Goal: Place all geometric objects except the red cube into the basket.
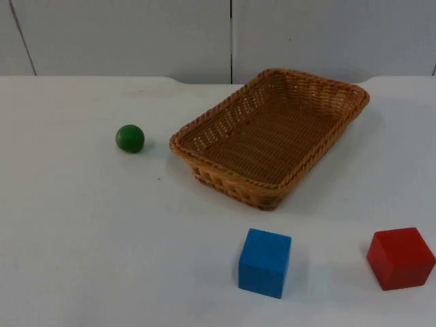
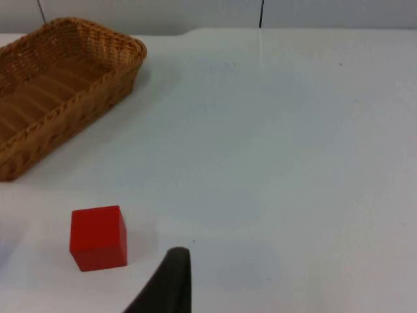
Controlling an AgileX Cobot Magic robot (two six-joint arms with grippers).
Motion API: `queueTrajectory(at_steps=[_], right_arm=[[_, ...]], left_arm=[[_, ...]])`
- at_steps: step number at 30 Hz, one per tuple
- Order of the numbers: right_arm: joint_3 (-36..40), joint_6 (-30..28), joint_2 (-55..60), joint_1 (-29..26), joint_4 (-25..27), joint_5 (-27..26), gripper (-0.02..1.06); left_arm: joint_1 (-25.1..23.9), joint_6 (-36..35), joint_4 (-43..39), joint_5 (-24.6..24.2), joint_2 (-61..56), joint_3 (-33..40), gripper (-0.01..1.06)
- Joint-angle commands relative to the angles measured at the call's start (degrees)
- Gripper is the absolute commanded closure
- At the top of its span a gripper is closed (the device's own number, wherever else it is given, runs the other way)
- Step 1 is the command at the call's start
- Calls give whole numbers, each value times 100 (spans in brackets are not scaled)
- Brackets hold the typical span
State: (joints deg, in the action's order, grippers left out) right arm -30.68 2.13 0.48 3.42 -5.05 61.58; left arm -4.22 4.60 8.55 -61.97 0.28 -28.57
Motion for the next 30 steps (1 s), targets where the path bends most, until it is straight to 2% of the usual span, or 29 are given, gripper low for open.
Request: queueTrajectory(at_steps=[1, 6, 10, 11, 15, 19, 25, 30], right_arm=[[-109, -14, 138, -37, 68, -137, -1], [-527, -14, 1008, -37, 92, -494, -1], [-865, -14, 1991, -37, 92, -1025, -1], [-865, -14, 1991, -37, 92, -1025, -1], [-994, -14, 2949, -37, 92, -1675, -1], [-1018, -14, 3607, -37, 92, -1941, -1], [-1018, -14, 4532, -37, 92, -1982, -1], [-1018, -14, 4806, -37, 116, -1959, -1]], left_arm=[[16, -67, 23, 102, 27, 7, 11], [16, -95, 173, 451, 688, -311, 11], [16, -83, 234, 823, 1586, -687, 11], [16, -83, 234, 823, 1586, -687, 11], [16, -83, 234, 1076, 2538, -887, 11], [16, -83, 234, 1257, 3183, -887, 11], [16, -41, 234, 1331, 4163, -887, 11], [16, -41, 268, 1503, 4556, -898, 11]])
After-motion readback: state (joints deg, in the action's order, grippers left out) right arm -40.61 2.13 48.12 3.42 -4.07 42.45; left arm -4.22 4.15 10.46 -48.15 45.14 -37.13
